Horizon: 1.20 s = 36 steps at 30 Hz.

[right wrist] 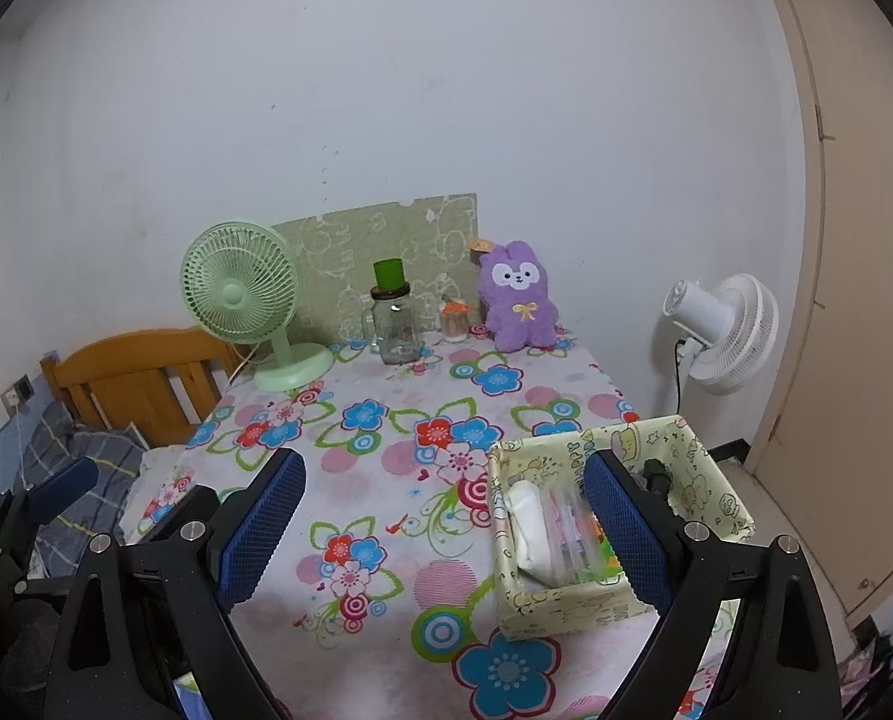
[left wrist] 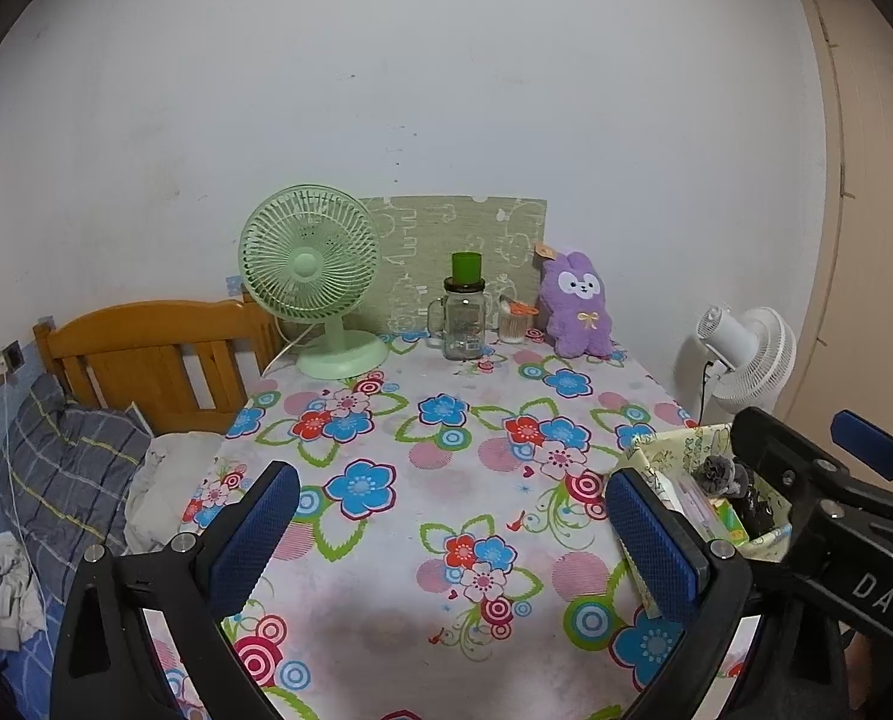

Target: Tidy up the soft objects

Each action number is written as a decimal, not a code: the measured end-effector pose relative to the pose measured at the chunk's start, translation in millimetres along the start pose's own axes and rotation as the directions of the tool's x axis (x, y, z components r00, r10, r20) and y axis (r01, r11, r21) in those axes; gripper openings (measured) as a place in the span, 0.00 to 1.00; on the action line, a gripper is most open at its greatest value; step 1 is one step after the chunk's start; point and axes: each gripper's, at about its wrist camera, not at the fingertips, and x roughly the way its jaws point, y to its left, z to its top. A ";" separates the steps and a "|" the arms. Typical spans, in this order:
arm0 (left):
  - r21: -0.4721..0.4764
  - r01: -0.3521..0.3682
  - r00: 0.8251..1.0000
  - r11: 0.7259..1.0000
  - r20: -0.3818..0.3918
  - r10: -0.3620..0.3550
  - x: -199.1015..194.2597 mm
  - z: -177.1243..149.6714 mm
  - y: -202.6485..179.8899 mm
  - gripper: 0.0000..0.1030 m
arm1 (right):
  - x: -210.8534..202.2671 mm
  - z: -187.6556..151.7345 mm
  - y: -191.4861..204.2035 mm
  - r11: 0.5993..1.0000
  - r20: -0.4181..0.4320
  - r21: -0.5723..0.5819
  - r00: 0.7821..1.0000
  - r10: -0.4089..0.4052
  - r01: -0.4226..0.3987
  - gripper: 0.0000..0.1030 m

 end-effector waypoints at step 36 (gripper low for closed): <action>-0.032 -0.030 1.000 0.999 0.006 0.030 -4.9 3.0 6.4 1.00 | -9.1 3.7 -10.7 1.000 0.054 -0.017 0.999 -0.003 0.004 1.00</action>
